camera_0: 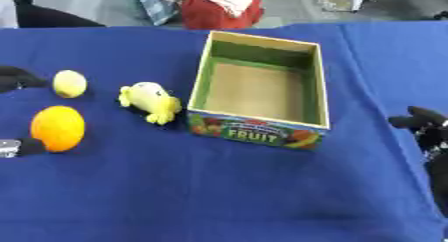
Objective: Pick up objects on the table and place them in the box.
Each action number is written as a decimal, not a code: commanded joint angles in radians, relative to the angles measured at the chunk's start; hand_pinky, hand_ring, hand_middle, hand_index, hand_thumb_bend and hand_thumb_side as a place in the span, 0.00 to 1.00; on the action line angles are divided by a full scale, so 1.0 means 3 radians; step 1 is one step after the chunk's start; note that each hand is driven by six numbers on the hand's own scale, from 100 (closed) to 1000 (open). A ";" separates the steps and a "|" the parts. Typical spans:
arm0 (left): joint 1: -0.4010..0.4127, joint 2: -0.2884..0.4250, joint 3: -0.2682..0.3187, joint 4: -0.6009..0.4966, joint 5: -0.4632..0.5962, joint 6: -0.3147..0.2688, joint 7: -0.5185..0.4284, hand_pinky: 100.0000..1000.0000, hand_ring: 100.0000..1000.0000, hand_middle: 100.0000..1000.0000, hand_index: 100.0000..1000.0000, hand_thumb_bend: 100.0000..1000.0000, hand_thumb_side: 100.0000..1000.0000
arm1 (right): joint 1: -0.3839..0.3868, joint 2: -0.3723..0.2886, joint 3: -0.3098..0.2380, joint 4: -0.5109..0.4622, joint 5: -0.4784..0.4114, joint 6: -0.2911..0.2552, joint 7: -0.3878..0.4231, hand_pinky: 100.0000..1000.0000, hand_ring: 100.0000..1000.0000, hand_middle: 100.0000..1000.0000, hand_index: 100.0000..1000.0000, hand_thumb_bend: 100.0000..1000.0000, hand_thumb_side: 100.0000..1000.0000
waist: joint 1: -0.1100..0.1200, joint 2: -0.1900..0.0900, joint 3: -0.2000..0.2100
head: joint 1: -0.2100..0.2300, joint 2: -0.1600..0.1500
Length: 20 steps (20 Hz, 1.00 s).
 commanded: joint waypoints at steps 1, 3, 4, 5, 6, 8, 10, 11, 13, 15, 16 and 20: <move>-0.0101 0.0009 0.0000 0.0160 -0.0034 0.0009 0.0031 0.89 0.87 0.89 1.00 0.52 1.00 | -0.0028 -0.0023 0.0000 -0.0052 0.0026 0.0015 0.0010 0.95 0.75 0.58 0.82 0.00 1.00 | 0.0003 -0.0038 -0.0008 | 0.0003 -0.0045; -0.0143 -0.0044 -0.0015 0.0267 -0.0047 0.0007 0.0030 0.89 0.86 0.89 1.00 0.53 1.00 | -0.0033 -0.0019 0.0003 -0.0052 0.0026 0.0023 0.0015 0.95 0.75 0.58 0.82 0.00 1.00 | -0.0001 -0.0032 -0.0014 | 0.0017 -0.0048; -0.0162 -0.0071 -0.0022 0.0318 -0.0052 0.0000 0.0022 0.89 0.86 0.89 1.00 0.53 1.00 | -0.0036 -0.0017 0.0004 -0.0052 0.0025 0.0024 0.0018 0.95 0.75 0.58 0.82 0.00 1.00 | -0.0002 -0.0029 -0.0018 | 0.0029 -0.0050; -0.0178 -0.0095 -0.0028 0.0364 -0.0060 -0.0010 0.0013 0.89 0.87 0.89 1.00 0.53 1.00 | -0.0039 -0.0015 0.0005 -0.0052 0.0025 0.0025 0.0021 0.95 0.75 0.58 0.82 0.00 1.00 | -0.0004 -0.0026 -0.0022 | 0.0043 -0.0051; -0.0192 -0.0117 -0.0033 0.0404 -0.0069 -0.0021 0.0002 0.89 0.87 0.89 1.00 0.53 1.00 | -0.0041 -0.0013 0.0006 -0.0052 0.0023 0.0026 0.0023 0.95 0.75 0.58 0.82 0.00 1.00 | -0.0006 -0.0024 -0.0024 | 0.0056 -0.0054; -0.0217 -0.0162 -0.0042 0.0474 -0.0091 -0.0043 -0.0020 0.90 0.87 0.89 1.00 0.54 1.00 | -0.0048 -0.0010 0.0007 -0.0052 0.0018 0.0030 0.0026 0.95 0.75 0.58 0.82 0.00 1.00 | -0.0009 -0.0019 -0.0031 | 0.0092 -0.0069; -0.0234 -0.0184 -0.0045 0.0516 -0.0108 -0.0065 -0.0027 0.90 0.87 0.89 1.00 0.54 1.00 | -0.0050 -0.0009 0.0006 -0.0052 0.0014 0.0033 0.0029 0.95 0.75 0.58 0.82 0.00 1.00 | -0.0010 -0.0017 -0.0032 | 0.0101 -0.0074; -0.0238 -0.0188 -0.0045 0.0527 -0.0113 -0.0073 -0.0026 0.90 0.87 0.89 1.00 0.54 1.00 | -0.0050 -0.0009 0.0006 -0.0052 0.0013 0.0034 0.0030 0.95 0.75 0.58 0.82 0.00 1.00 | -0.0011 -0.0017 -0.0032 | 0.0102 -0.0075; -0.0242 -0.0199 -0.0043 0.0547 -0.0123 -0.0079 -0.0028 0.90 0.87 0.90 1.00 0.54 1.00 | -0.0054 -0.0008 0.0006 -0.0052 0.0010 0.0034 0.0032 0.95 0.75 0.58 0.82 0.00 1.00 | -0.0015 -0.0014 -0.0036 | 0.0125 -0.0097; -0.0276 -0.0284 -0.0037 0.0647 -0.0165 -0.0065 -0.0077 0.90 0.87 0.90 1.00 0.55 1.00 | -0.0069 0.0000 0.0013 -0.0052 -0.0003 0.0042 0.0039 0.95 0.75 0.58 0.82 0.00 1.00 | -0.0027 -0.0007 -0.0048 | 0.0194 -0.0154; -0.0300 -0.0322 -0.0040 0.0704 -0.0187 -0.0081 -0.0099 0.90 0.87 0.90 1.00 0.55 1.00 | -0.0073 0.0002 0.0013 -0.0052 -0.0010 0.0048 0.0043 0.95 0.75 0.58 0.82 0.00 1.00 | -0.0030 -0.0007 -0.0049 | 0.0213 -0.0163; -0.0355 -0.0405 -0.0041 0.0852 -0.0288 -0.0148 -0.0106 0.90 0.88 0.90 1.00 0.56 1.00 | -0.0083 0.0002 0.0009 -0.0052 -0.0046 0.0062 0.0054 0.95 0.75 0.58 0.82 0.00 1.00 | -0.0040 -0.0016 -0.0048 | 0.0228 -0.0150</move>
